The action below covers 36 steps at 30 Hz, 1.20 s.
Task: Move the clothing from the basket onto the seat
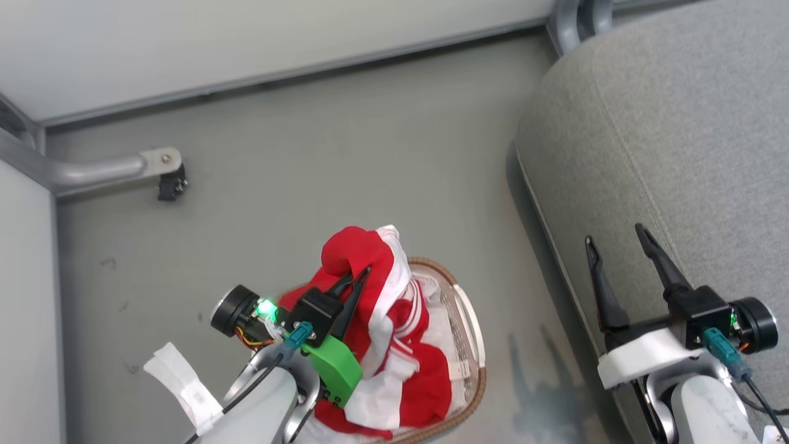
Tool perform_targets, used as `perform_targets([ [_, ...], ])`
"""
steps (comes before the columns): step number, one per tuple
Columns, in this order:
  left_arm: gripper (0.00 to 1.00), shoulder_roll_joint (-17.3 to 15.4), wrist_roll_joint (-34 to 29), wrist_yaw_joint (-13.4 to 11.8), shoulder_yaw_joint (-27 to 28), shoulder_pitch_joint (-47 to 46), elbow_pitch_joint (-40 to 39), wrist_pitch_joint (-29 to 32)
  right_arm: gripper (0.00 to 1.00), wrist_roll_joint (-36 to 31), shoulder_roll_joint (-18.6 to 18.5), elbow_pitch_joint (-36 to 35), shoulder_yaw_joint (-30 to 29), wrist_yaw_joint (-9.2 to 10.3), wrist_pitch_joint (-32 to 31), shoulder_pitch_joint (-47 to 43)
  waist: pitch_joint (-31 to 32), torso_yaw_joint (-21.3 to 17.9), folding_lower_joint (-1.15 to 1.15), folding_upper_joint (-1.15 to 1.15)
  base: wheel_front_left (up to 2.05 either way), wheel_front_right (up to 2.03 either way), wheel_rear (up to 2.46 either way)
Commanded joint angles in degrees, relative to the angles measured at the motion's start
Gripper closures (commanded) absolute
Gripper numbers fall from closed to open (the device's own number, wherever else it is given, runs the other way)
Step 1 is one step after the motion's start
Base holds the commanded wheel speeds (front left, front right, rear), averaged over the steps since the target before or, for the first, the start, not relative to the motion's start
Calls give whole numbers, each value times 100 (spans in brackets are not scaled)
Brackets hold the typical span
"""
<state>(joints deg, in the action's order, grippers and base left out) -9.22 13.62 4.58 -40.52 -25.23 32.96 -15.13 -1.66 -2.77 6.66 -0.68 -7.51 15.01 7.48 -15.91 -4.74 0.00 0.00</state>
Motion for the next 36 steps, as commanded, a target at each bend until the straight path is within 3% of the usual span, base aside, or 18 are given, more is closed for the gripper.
perform_targets([
  [1,100,-59,-50,35,54,63,-121,-3,0,-37,-22,28,2,4,26,-157,727,261,0,0,0,0,0],
  [12,100,-408,-194,180,177,-453,-864,-3,0,-40,-21,49,209,4,26,-572,1408,224,0,0,0,0,0],
  [26,100,-1046,-99,283,-142,-2027,-1326,387,0,-90,-20,-32,777,4,26,-324,1581,174,0,0,0,0,0],
  [36,100,-1118,139,289,-462,-2863,-1349,428,0,-111,-21,12,1316,4,26,80,1626,244,0,0,0,0,0],
])
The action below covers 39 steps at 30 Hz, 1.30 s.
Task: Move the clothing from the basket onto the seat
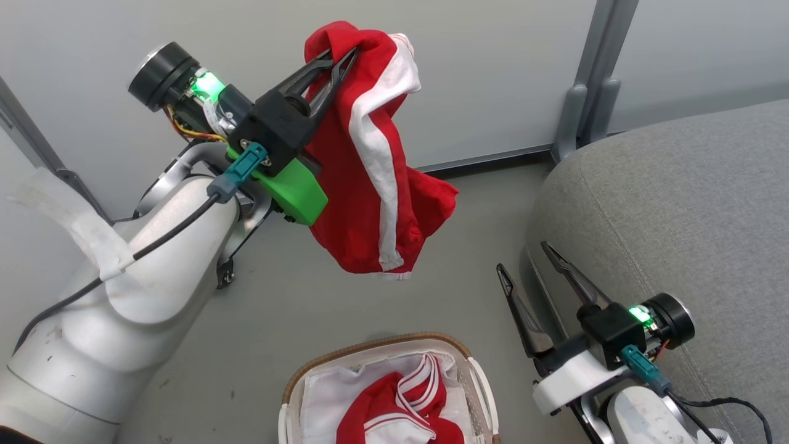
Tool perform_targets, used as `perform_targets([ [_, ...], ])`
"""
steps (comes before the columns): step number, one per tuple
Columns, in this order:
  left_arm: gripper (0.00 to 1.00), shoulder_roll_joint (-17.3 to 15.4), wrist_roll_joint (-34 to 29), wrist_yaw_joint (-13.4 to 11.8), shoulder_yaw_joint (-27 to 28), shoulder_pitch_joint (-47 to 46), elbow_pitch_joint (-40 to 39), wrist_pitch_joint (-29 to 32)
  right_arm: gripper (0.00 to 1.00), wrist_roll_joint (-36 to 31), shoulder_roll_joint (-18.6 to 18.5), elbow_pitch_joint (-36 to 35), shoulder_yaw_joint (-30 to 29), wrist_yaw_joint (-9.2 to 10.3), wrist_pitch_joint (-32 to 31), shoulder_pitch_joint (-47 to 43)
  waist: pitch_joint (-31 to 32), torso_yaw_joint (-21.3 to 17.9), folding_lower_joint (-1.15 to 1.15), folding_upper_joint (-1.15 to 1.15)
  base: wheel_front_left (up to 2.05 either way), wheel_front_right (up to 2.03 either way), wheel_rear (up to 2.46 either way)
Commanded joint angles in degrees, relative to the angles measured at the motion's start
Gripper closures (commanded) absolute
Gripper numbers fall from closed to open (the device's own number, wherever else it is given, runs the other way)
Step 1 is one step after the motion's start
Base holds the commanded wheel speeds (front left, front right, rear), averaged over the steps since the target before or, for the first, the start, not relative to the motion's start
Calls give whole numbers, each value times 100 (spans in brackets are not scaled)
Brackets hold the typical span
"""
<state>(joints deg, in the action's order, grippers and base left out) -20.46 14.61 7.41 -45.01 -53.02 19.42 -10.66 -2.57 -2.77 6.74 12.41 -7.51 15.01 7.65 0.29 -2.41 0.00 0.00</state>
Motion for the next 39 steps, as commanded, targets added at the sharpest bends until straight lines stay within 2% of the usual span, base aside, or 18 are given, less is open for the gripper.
perform_targets([
  [1,100,22,67,6,-41,-128,10,-28,0,-36,-21,25,40,4,26,104,11,22,0,0,0,0,0],
  [10,100,168,197,1,-423,-407,-85,-98,0,-265,-20,482,306,4,26,685,54,184,0,0,0,0,0],
  [17,100,236,293,1,-638,-417,-219,-107,0,-365,-22,1121,839,4,21,1252,111,318,0,0,0,0,0],
  [30,100,311,379,0,-851,-363,-457,-151,0,-616,-21,1858,1124,5,21,2118,116,475,0,0,0,0,0],
  [34,100,323,408,0,-898,-337,-476,-162,0,-511,-19,2318,1553,5,20,2418,107,505,0,0,0,0,0],
  [39,100,336,446,0,-940,-308,-445,-194,0,-99,-115,2913,2424,5,21,2822,101,535,0,0,0,0,0],
])
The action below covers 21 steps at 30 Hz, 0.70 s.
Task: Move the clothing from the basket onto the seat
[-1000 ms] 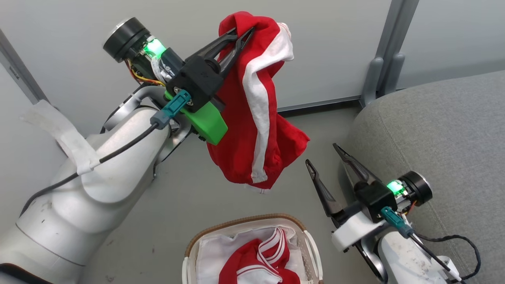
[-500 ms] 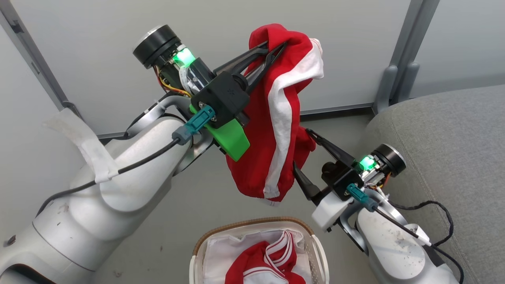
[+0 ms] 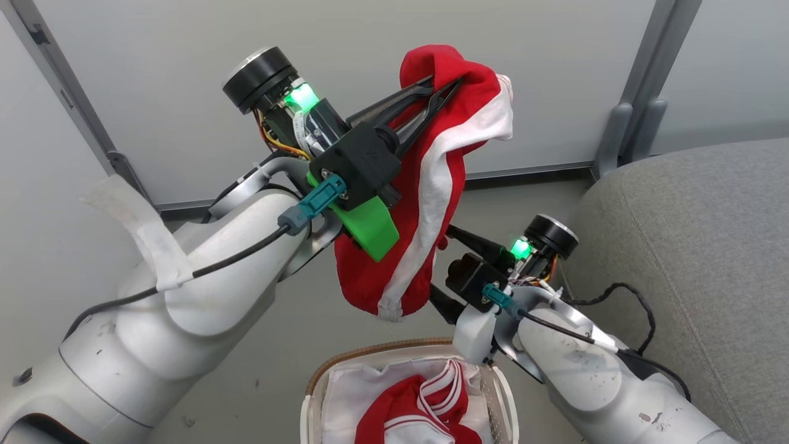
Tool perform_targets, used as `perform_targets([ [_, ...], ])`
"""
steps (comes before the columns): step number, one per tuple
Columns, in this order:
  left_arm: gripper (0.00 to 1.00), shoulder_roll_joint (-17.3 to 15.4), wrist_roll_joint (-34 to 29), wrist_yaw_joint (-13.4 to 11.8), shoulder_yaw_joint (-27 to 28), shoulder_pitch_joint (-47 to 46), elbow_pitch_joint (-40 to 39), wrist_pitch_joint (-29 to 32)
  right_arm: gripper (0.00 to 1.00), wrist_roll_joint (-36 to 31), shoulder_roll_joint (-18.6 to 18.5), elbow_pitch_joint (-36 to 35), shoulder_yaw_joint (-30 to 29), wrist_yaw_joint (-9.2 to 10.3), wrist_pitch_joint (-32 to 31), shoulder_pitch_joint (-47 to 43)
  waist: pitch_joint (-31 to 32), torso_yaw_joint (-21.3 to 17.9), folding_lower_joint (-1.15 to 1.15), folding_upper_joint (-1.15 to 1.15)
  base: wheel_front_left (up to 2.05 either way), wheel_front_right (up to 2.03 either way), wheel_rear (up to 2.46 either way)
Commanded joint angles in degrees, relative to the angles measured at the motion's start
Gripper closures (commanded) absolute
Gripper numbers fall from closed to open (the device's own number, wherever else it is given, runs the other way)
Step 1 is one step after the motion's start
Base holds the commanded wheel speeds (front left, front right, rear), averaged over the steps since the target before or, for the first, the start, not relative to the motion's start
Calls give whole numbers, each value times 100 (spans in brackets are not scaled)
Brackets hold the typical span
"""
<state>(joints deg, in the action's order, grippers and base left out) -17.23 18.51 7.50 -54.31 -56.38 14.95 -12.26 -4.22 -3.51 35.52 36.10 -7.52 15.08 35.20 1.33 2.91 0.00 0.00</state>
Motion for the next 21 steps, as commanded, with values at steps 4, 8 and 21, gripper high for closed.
perform_targets([
  [4,100,27,94,-8,-32,54,16,-62,0,354,-90,220,443,7,14,377,-30,10,0,0,0,0,0],
  [8,100,22,110,-8,-45,60,6,-78,0,329,-65,242,419,7,14,530,-65,10,0,0,0,0,0],
  [21,100,100,210,-9,-115,85,37,-156,100,577,29,813,942,7,14,1055,-127,69,0,0,0,0,0],
])
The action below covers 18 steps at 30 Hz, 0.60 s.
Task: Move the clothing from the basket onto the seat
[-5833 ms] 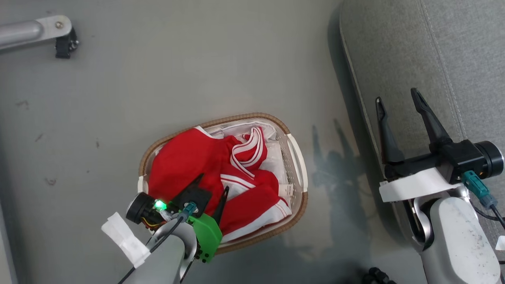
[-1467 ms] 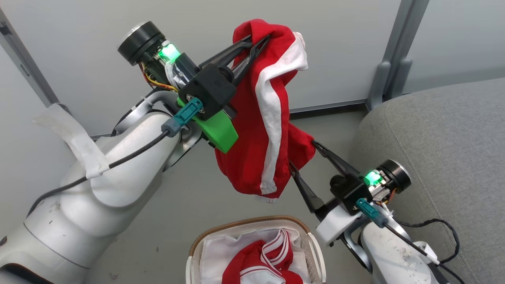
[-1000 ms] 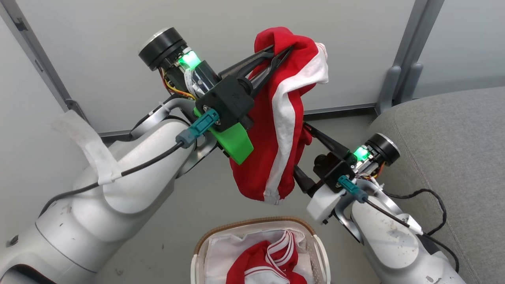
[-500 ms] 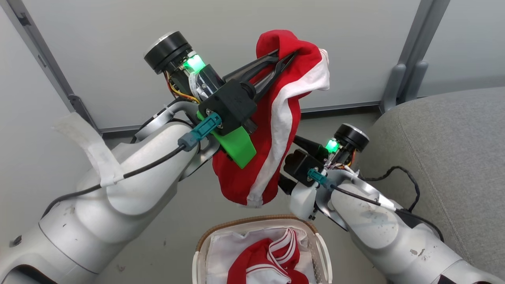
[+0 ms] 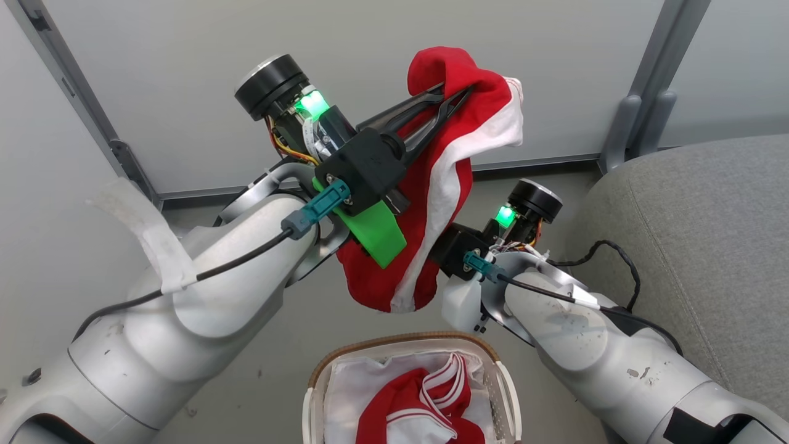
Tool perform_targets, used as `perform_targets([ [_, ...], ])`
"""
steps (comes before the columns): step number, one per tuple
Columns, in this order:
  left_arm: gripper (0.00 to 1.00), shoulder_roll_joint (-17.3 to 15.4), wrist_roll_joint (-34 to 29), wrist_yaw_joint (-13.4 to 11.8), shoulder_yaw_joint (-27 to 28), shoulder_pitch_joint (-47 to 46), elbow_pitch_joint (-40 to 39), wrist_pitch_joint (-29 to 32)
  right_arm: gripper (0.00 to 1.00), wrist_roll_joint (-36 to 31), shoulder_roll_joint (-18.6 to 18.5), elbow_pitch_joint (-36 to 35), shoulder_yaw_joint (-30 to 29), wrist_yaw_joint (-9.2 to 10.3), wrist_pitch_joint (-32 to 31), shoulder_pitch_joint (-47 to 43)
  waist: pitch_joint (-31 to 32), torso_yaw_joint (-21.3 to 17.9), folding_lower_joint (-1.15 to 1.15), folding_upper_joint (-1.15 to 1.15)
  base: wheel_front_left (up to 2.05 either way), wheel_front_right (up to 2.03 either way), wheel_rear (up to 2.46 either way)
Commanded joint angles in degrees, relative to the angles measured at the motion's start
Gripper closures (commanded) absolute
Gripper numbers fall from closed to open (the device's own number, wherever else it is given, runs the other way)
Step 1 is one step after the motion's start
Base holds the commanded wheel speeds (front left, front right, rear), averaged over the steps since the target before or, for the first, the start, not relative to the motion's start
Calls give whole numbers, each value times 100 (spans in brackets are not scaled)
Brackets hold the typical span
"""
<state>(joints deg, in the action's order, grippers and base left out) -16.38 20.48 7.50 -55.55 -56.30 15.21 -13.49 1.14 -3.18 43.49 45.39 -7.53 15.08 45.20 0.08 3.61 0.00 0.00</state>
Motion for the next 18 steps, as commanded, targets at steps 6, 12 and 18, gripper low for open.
perform_targets([
  [6,100,-106,174,-63,119,164,128,-43,100,82,2,-184,-90,8,14,-57,-27,-47,0,0,0,0,0],
  [12,100,-243,322,-158,236,327,303,-65,100,16,-68,-412,-349,8,14,-238,-42,-123,0,0,0,0,0],
  [18,100,-333,455,-273,359,550,474,-118,100,-64,-101,-615,-642,8,14,-378,-50,-183,0,0,0,0,0],
])
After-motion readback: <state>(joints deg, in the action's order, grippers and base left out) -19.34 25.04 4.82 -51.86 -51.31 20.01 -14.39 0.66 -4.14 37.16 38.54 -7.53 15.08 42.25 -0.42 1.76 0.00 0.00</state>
